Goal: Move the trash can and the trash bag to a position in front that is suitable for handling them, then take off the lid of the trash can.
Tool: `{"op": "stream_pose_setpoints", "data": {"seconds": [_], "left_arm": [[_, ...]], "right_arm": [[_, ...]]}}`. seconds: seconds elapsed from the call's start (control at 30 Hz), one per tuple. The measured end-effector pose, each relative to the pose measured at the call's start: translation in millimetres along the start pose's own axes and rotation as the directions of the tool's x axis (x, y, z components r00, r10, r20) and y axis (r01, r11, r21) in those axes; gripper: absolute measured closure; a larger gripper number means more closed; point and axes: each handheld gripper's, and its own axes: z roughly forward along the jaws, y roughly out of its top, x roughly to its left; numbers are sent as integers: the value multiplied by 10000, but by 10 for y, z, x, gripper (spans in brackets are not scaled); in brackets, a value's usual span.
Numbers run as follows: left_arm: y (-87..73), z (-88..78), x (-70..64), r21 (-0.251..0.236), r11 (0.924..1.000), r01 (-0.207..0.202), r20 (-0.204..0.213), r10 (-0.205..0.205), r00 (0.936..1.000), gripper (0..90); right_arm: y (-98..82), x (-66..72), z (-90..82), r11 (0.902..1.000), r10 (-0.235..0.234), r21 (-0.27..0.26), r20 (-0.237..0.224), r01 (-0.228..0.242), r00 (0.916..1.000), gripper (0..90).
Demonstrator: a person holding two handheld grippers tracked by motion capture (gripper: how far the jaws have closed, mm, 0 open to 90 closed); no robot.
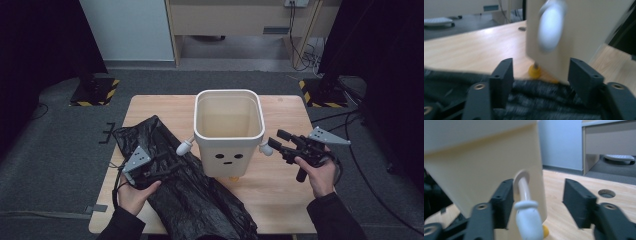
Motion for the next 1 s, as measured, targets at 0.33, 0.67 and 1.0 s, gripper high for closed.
{"op": "stream_pose_setpoints", "data": {"seconds": [0.33,0.67,1.0], "left_arm": [[-539,263,465,2461,9660,790,-1215,-501,9913,240],[-671,434,447,3721,9277,315,-1270,173,9917,218],[-720,484,422,3974,9167,411,-1199,75,9928,164]], "right_arm": [[263,-100,-193,9917,378,-1231,-14,-377,9993,239],[563,-63,-142,9852,-64,-1708,223,101,9997,203],[1006,51,146,9818,-436,-1841,251,475,9987,189]]}}
